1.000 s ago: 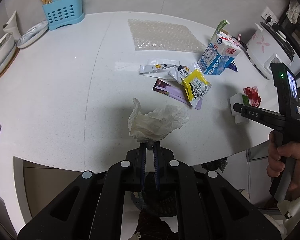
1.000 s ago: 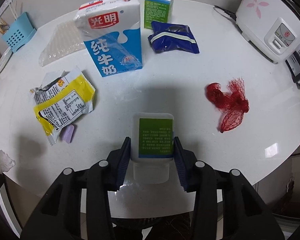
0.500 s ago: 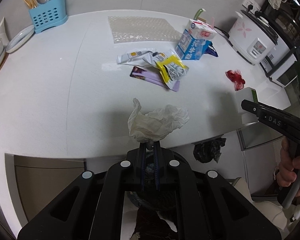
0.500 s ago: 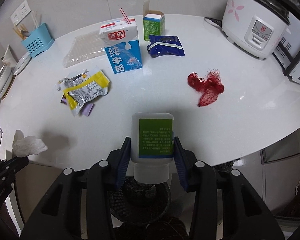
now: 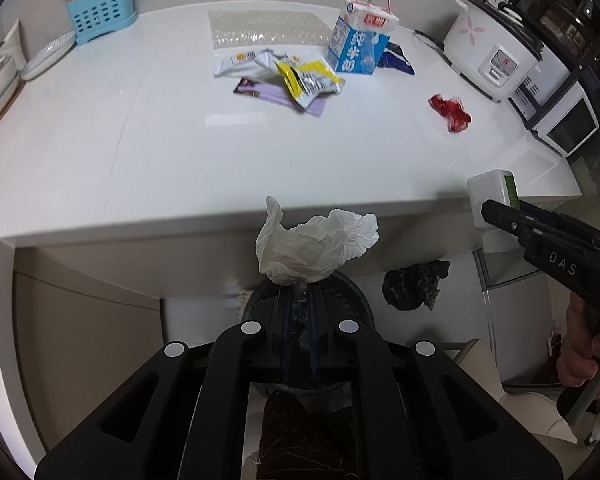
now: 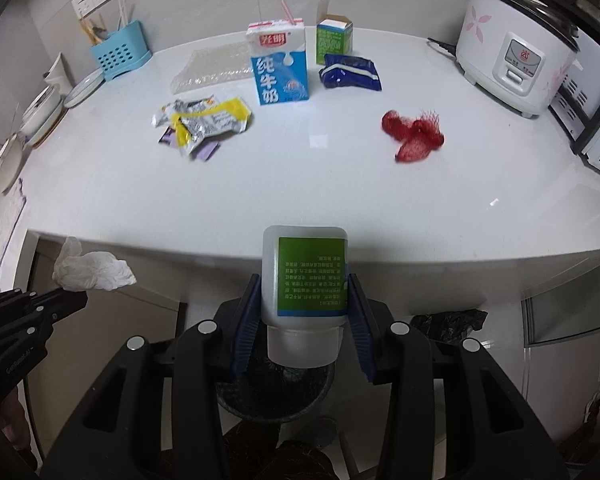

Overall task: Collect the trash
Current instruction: 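Lower both tools over the green wastebasket and open them to drop the items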

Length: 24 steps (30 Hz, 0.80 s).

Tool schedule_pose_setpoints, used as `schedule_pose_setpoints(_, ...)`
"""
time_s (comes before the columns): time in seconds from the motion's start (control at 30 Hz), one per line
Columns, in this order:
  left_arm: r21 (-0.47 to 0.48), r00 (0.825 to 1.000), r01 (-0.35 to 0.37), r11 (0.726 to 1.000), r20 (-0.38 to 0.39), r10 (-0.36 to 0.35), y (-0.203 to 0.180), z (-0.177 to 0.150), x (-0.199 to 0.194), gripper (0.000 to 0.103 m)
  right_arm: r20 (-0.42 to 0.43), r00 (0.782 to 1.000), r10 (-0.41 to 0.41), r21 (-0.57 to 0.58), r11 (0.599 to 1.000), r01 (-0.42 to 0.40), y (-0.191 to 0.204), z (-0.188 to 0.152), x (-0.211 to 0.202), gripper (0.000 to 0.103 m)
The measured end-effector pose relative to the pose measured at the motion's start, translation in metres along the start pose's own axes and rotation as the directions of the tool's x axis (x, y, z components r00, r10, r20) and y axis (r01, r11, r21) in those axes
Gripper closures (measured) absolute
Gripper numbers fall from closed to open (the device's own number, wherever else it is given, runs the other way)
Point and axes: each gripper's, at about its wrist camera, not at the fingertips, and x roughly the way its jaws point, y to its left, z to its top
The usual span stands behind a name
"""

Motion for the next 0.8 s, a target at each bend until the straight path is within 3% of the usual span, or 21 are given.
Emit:
schedule_pose_setpoints(0.47,-0.019,1.0,0.001,1.0,-0.028,-0.002,0.007,-0.055,0.044,0.097,-0.101,0.993,0.062,-0.074,0.995,-0.07,0.018,-0.071,0.054,0.063)
schedule_pose_setpoints(0.8,-0.016,0.994,0.014,1.0,-0.111,-0.016,0.016,-0.081,0.081,0.097,-0.192,0.978,0.084,-0.094,0.99,-0.103,0.035,-0.095,0.097,0.063)
